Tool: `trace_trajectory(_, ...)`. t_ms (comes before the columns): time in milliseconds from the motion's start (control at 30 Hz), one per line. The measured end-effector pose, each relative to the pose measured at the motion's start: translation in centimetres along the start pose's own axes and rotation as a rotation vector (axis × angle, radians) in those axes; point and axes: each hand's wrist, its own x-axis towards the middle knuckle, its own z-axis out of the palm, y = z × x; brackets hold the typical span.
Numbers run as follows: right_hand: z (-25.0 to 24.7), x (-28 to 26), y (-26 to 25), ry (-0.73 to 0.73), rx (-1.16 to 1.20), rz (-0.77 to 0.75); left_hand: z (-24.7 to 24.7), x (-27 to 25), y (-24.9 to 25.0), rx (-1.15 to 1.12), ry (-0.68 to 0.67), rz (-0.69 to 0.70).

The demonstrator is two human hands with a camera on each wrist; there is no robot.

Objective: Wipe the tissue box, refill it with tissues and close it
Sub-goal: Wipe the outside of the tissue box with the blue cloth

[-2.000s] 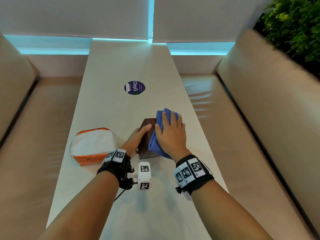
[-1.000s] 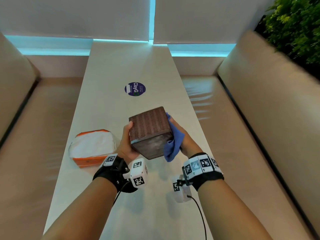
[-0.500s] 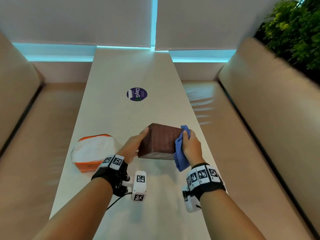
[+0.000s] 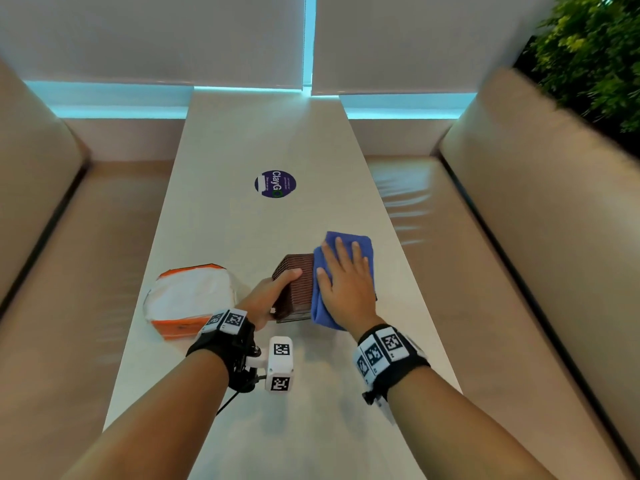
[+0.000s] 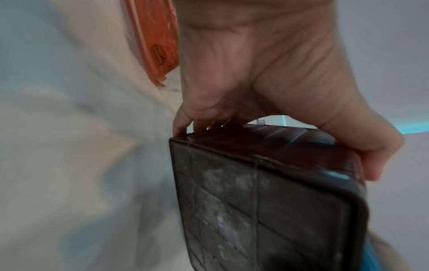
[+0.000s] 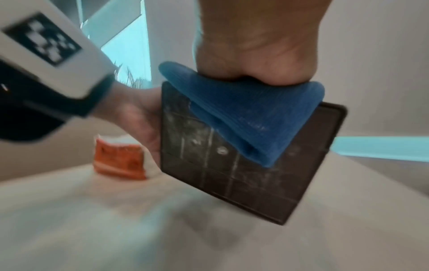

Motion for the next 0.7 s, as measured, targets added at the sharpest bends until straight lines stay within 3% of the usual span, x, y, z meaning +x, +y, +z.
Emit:
trace_trajectory(133,-0.8,1.5,1.2,-0.023,0.157,0.415,0.3,-0.3,0.0,0.001,-0.001,0.000)
trace_trajectory(200,-1.0,1.6,0.4,-0.057,0.162,0.487,0.6,-0.5,0.0,-0.021,0.006,0.012)
trace_trajectory(300,-0.4,0.2,-2.1,-0.025,0.000,0.251,0.8,-0.6,-0.2,-0.035,0.016,0.030)
trace_trajectory(433,0.7,-1.7,-3.6,-0.063,-0.004,-0.098,0.2,-0.2,-0.6,-0.014,0.037,-0.013)
trace_trajectory(500,0.6,-1.2,-2.6,-0.067,0.017,-0.106,-0.2,-0.1,-0.9,-0.027,0.034,-0.047)
trace_trajectory(600,0.4,0.3,-0.3,-0.030,0.021,0.044,-0.8,0.0,-1.4,-0.039,0.033,-0.082)
trace_trajectory(700,-1.1,1.7,1.9,-0.150,0.238,0.200,-1.1,0.0,-1.6,-0.070,0.034,-0.091)
